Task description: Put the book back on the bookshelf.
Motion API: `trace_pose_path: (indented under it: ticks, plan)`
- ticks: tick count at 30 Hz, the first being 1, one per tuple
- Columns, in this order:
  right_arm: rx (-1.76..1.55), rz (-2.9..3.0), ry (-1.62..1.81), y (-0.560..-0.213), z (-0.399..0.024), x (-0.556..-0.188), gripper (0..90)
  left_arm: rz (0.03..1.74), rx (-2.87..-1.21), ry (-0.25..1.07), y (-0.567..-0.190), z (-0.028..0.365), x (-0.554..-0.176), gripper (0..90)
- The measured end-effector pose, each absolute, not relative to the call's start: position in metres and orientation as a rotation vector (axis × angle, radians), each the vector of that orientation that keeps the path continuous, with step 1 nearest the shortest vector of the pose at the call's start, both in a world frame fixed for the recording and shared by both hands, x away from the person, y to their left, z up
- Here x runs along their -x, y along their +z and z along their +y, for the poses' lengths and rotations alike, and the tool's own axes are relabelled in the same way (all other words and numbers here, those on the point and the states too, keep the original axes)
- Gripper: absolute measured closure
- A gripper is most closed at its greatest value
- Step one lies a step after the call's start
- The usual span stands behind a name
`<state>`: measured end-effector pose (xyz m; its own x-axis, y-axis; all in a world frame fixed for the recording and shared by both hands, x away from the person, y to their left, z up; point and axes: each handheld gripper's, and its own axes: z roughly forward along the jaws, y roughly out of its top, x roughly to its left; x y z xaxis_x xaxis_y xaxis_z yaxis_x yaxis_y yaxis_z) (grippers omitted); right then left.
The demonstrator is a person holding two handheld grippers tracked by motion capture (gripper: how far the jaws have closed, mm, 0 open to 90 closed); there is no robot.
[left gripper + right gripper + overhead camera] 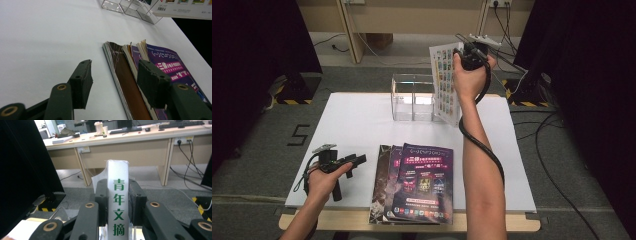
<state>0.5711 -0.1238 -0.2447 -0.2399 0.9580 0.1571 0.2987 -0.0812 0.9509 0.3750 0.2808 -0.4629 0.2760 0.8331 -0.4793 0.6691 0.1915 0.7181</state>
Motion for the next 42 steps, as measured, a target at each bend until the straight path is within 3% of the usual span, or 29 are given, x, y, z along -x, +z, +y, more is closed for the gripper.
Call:
trace_pose_path:
  ticks: [13,42]
  plan:
    - [-1.306,1.589,1.307,-0.270,-0.118,-0.565,73.6,1.447,-1.533,0.198,-0.466,0.282,-0.375,44.6]
    - [-1.242,1.765,1.179,-0.303,-0.173,-0.438,72.5,1.443,-1.531,0.195,-0.463,0.281,-0.372,44.5]
